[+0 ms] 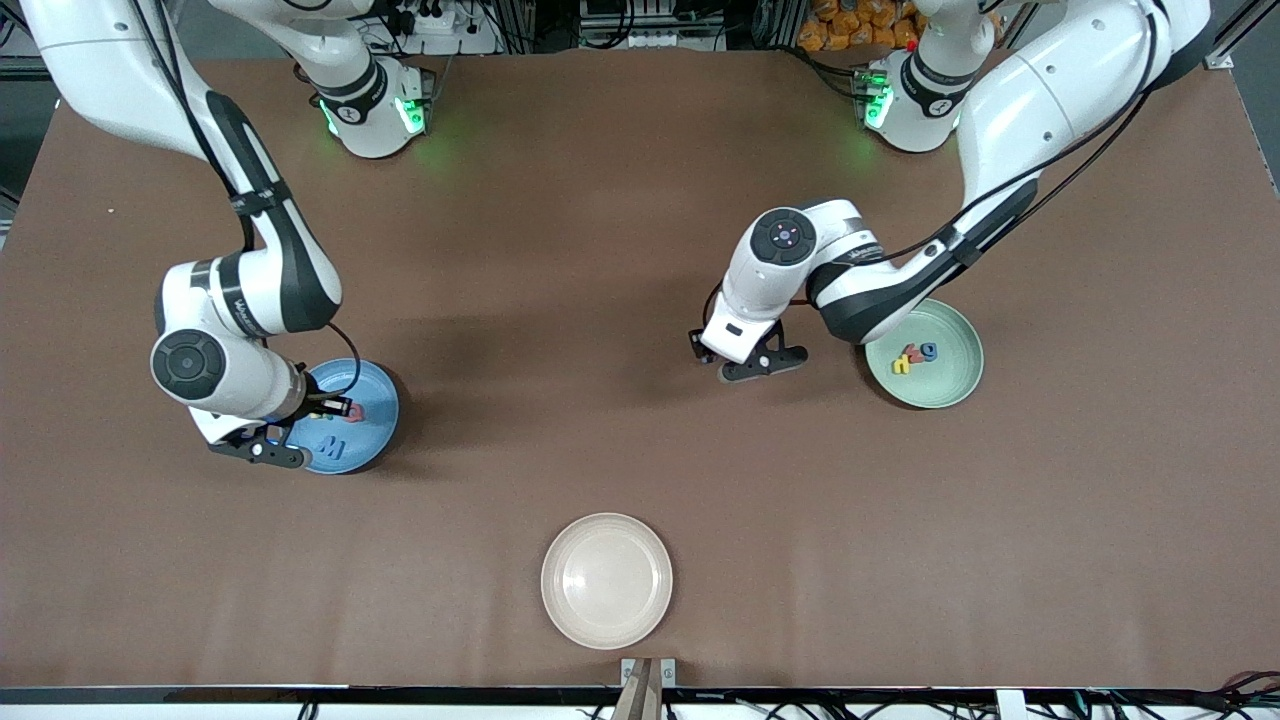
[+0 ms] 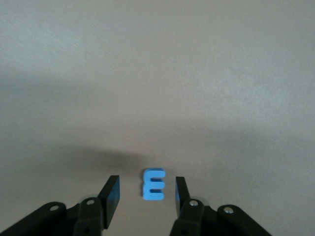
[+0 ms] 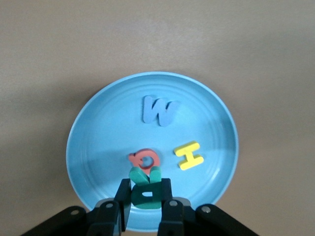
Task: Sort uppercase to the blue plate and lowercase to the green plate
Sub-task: 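Carry the teal R to the blue plate while the left gripper reaches the E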
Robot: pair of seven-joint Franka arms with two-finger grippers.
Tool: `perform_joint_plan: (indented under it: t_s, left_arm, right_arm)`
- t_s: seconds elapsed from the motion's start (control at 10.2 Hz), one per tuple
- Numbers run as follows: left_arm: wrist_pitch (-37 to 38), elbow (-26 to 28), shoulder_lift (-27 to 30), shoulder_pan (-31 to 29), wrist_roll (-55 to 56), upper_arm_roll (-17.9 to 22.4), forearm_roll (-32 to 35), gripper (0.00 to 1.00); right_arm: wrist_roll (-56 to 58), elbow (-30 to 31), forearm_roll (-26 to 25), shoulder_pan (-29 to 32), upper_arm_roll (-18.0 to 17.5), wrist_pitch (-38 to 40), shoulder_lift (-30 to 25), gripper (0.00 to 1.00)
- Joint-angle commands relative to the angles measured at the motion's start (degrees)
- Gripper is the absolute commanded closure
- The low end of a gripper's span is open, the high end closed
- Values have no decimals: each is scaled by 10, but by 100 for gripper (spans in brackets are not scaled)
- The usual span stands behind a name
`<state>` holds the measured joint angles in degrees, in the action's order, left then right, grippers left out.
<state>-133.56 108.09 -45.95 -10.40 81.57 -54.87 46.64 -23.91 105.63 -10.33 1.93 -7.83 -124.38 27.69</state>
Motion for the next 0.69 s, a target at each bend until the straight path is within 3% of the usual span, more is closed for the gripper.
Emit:
perform_joint_plan:
  t_s: [0.0, 0.1, 0.29, 0.49, 0.59]
  left_arm:
    - [-27, -3, 3, 46, 27, 45, 17, 46]
    - [-35, -2, 3, 54, 26, 55, 17, 46]
    - [-39, -2, 3, 64, 27, 67, 17, 46]
    - [-39, 1, 2, 67, 27, 70, 17, 47]
    - [-39, 1, 2, 69, 27, 73, 17, 47]
  right_arm:
    - [11, -7, 27, 4, 1, -22, 12, 100]
    - [18, -12, 28, 4, 2, -26, 17, 96]
    - [18, -12, 35, 2, 3, -42, 17, 59]
    - [19, -17, 69, 2, 3, -42, 12, 37]
    - [18, -25, 72, 3, 3, -39, 10, 31]
